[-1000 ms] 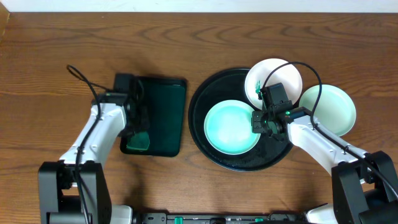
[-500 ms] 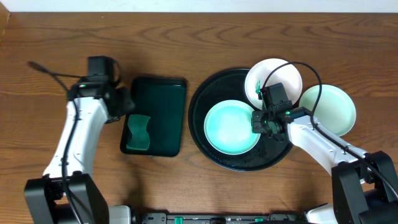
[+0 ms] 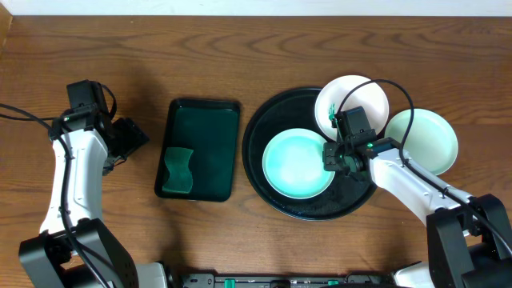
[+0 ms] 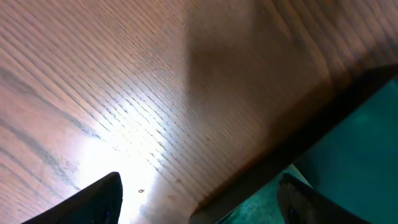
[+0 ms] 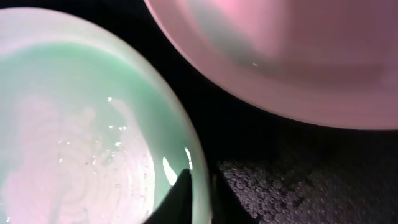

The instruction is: Clean dirty plates on tray and stack at the side

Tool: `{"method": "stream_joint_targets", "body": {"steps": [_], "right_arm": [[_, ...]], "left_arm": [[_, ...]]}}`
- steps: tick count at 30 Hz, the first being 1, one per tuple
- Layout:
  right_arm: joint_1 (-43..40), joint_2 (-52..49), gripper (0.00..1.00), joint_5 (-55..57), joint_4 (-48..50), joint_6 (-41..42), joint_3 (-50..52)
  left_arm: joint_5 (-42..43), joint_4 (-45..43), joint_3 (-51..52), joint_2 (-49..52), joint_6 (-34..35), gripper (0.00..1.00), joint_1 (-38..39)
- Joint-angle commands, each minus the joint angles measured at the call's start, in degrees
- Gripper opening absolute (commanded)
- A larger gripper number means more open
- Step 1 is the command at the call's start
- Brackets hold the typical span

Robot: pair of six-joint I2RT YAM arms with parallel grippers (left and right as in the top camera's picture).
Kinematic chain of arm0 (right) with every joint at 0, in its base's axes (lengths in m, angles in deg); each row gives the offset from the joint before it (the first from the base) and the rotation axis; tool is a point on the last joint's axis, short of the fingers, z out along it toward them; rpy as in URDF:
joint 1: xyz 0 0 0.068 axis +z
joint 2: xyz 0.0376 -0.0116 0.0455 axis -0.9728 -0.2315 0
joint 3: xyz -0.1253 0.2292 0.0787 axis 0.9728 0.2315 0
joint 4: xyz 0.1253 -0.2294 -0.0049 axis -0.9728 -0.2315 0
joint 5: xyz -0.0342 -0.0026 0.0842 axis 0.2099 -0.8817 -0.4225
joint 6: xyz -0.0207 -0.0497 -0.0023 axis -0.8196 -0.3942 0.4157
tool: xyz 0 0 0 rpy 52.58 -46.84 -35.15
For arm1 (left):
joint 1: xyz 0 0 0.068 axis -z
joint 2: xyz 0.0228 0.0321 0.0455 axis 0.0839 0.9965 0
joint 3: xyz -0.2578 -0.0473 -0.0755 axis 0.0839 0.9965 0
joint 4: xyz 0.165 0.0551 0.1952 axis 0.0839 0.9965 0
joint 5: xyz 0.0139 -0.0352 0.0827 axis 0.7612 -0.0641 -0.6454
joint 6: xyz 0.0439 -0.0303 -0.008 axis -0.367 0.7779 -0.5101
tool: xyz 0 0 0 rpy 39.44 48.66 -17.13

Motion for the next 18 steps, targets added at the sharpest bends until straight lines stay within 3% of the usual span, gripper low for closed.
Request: {"method": "stream_joint_targets", "body": {"steps": [1,7,18], "right_arm": [[0.50,0.87,0.15,-2.10,0.39,0.46,-0.46],[0.50,0.87,0.21,-2.08,0.61,0.46,-0.15],[0.50,0.87,0.21,-2.03,0.87,0.44,0.15]], "left_arm": [[-0.35,0.39,-1.03,-0.63,0.31,0.80,-0.24],[-0.33,0.39,-1.03,-0.63,0.31,0.80,-0.24],[-0.33,0.39,-1.03,-0.63,0.31,0.80,-0.26]]}}
